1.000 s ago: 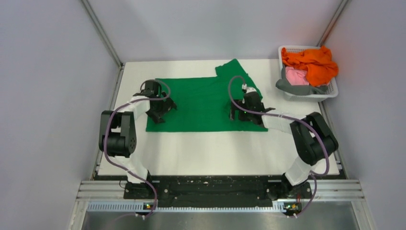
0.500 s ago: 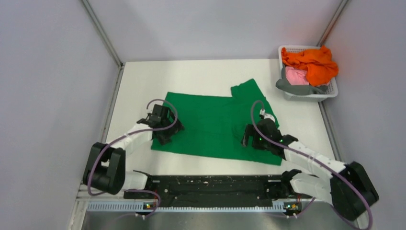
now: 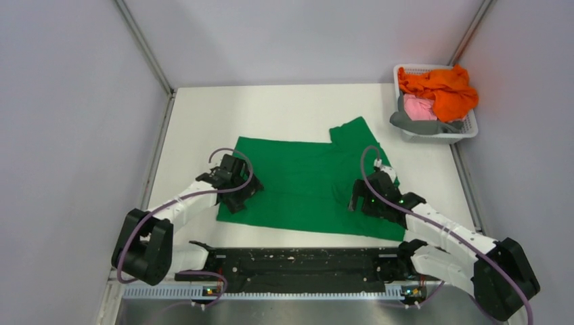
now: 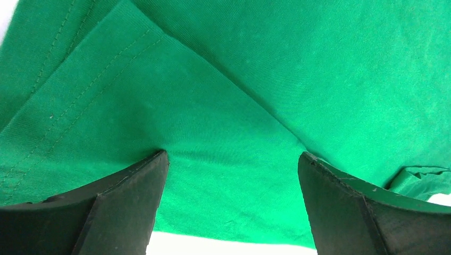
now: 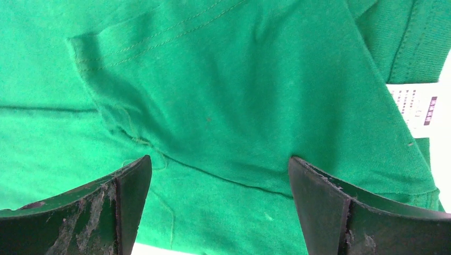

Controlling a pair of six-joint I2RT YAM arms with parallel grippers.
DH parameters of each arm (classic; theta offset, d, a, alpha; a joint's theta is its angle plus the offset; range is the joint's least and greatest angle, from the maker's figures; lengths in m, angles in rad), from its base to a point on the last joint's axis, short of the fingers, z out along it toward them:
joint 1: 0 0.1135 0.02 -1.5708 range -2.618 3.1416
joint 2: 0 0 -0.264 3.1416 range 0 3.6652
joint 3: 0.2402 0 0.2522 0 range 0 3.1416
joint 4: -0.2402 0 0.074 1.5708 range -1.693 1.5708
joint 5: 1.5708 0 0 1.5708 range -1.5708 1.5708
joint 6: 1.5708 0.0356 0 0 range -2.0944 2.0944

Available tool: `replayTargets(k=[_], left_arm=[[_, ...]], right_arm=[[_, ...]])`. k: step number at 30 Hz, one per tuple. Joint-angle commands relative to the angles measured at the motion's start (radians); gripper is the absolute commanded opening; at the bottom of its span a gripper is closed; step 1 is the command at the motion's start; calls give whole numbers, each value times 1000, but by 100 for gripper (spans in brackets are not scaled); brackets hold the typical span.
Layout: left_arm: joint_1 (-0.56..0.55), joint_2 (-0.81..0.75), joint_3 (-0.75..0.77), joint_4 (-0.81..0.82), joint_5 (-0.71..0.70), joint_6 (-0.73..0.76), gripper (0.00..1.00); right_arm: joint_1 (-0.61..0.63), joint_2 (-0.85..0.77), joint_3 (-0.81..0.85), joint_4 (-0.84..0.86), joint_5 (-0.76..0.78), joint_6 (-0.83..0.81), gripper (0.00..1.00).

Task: Fold and stack the t-shirts
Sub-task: Fold the flattened tshirt in 1/3 of the way

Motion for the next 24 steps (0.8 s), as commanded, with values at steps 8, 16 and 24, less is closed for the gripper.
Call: replayTargets(k=[8,16,24], left_arm=[[-66,137,20,-184,-21,-65,99],[-95,120,13,-256,-56,-120,99],[-93,34,112,-293,-120,-45,99]], right_arm=[[-22,221,139,71,160,-64,99],[-89,261,150,127,92,-99,99],[-89,139,153,145,47,-125,99]])
